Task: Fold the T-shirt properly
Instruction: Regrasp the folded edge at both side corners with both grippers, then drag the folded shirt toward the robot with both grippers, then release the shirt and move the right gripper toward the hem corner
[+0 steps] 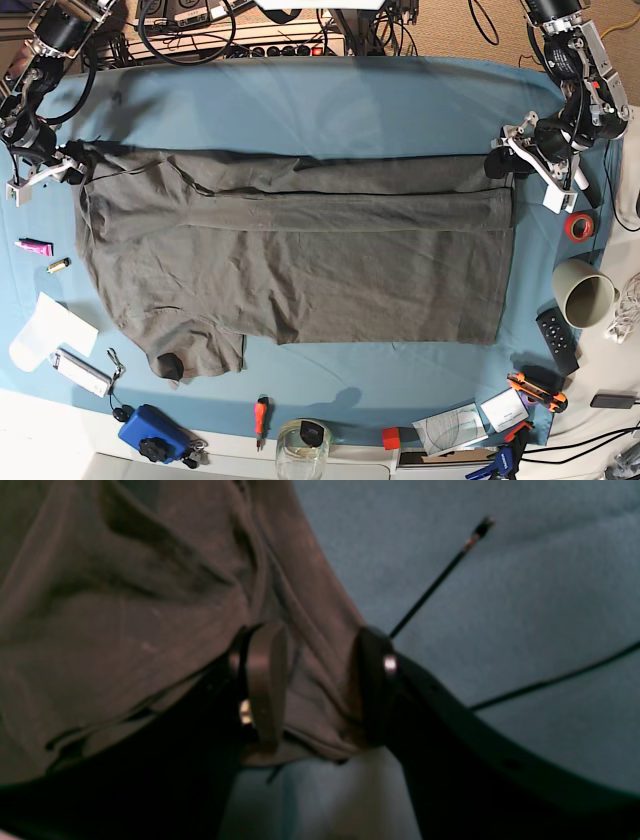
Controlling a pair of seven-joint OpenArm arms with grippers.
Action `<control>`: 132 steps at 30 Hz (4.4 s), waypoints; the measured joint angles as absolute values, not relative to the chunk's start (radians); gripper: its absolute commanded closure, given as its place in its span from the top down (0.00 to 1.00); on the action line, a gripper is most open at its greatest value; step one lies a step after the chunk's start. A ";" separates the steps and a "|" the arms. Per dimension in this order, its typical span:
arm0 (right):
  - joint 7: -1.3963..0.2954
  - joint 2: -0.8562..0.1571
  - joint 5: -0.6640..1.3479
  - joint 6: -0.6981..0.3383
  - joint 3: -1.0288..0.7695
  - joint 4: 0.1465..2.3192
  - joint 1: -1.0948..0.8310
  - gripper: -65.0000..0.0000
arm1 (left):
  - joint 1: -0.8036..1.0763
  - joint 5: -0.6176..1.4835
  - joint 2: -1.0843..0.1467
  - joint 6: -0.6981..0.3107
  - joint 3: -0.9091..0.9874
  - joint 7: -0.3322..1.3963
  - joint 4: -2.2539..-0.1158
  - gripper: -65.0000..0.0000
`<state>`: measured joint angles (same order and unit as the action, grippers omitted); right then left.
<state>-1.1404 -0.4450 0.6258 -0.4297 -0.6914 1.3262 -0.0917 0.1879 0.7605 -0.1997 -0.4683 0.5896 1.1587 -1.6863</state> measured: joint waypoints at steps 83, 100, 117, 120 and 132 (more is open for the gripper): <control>-1.285 -0.432 0.813 -0.575 -0.856 1.433 -0.185 0.00 | 0.250 0.779 -0.270 -0.468 0.645 1.239 -1.743 0.00; -1.298 -0.429 0.865 -0.555 -0.918 1.463 -0.347 0.00 | 0.367 0.824 -0.269 -0.468 0.645 1.272 -1.810 0.00; -1.306 -0.429 0.865 -0.558 -0.923 1.463 -0.352 0.00 | 0.419 0.813 -0.269 -0.468 0.645 1.272 -1.848 0.00; -1.306 -0.429 0.865 -0.558 -0.923 1.463 -0.352 0.00 | 0.421 0.813 -0.269 -0.468 0.645 1.272 -1.848 0.00; -1.328 -0.429 0.862 -0.577 -0.923 1.463 -0.352 0.20 | 0.418 0.809 -0.270 -0.468 0.645 1.264 -1.848 0.26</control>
<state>-1.3277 -0.4294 0.8623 -0.5770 -0.9230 1.4628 -0.3519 0.4183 0.8089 -0.2695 -0.4683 0.6449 1.2644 -1.8477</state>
